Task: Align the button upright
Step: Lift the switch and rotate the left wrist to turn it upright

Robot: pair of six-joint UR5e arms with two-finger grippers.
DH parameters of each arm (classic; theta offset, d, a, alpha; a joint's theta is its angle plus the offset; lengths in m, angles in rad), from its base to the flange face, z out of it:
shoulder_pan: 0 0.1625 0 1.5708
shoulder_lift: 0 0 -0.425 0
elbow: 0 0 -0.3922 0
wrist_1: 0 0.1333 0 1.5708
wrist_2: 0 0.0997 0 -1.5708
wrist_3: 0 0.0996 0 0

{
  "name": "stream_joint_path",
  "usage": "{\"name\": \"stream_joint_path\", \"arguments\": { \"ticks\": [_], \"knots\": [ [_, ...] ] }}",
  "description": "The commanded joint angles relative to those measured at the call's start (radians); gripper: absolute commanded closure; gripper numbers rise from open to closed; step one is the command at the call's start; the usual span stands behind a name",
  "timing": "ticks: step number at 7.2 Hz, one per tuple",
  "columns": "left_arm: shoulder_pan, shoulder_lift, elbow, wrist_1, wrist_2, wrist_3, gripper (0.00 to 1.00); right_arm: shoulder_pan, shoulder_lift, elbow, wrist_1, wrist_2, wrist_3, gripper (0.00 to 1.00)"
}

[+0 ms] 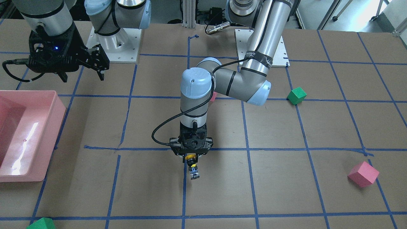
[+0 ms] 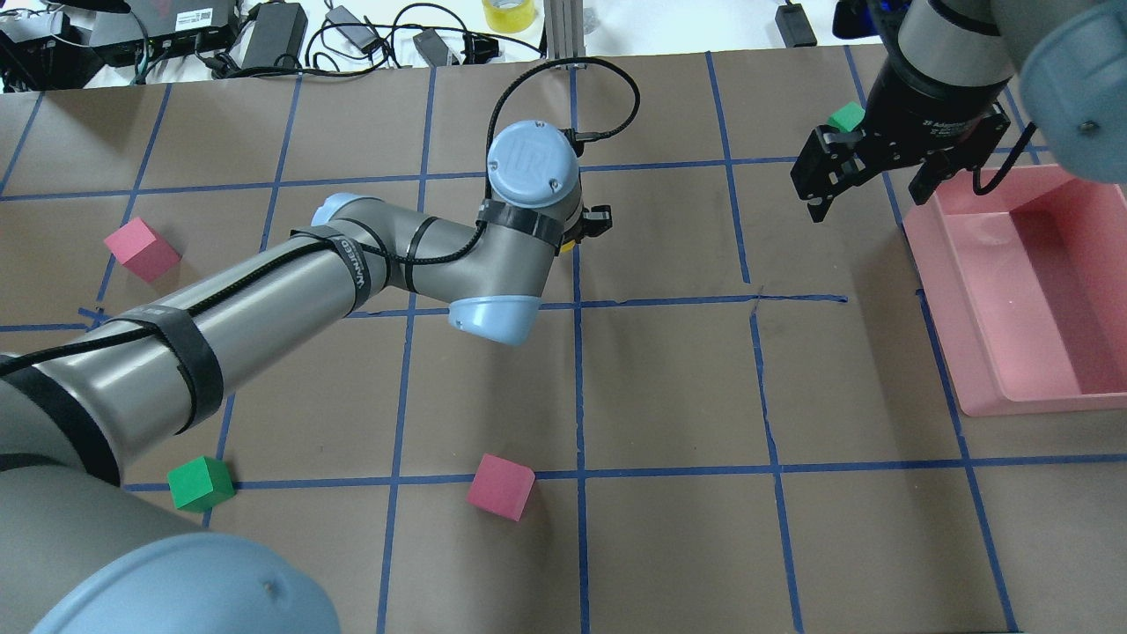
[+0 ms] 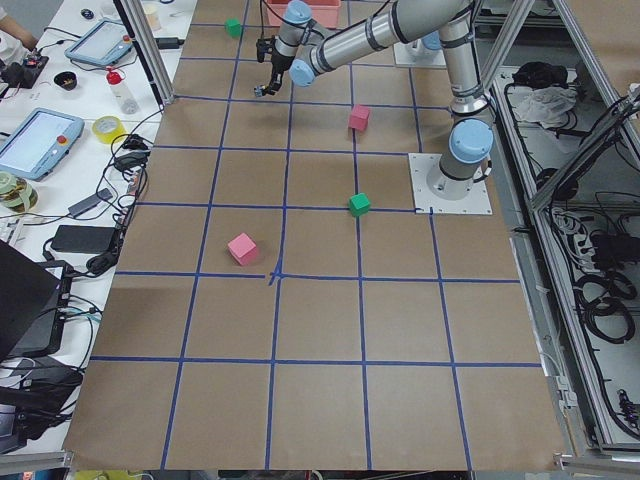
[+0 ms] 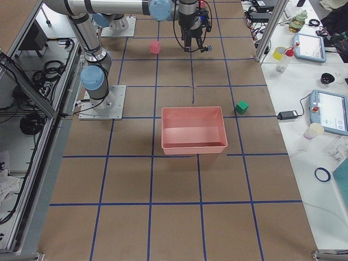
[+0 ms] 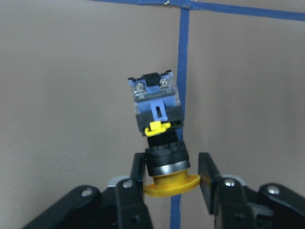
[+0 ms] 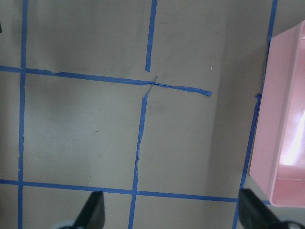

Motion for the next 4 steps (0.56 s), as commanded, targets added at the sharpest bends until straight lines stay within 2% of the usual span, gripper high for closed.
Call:
{"name": "stream_joint_path", "arguments": {
  "ticks": [1, 2, 4],
  "knots": [
    [0.085, 0.071, 0.077, -0.309, -0.105, 0.082, 1.0, 0.002, -0.006, -0.003, 0.003, 0.002, 0.006, 0.0],
    [0.142, 0.099, 0.082, -0.392, -0.18, 0.129, 1.0, 0.002, -0.014, -0.003, 0.003, 0.005, 0.006, 0.0],
    [0.213, 0.121, 0.088, -0.539, -0.208, 0.168, 1.0, 0.002, -0.014, -0.002, 0.003, 0.043, 0.006, 0.0]
  ]
}}
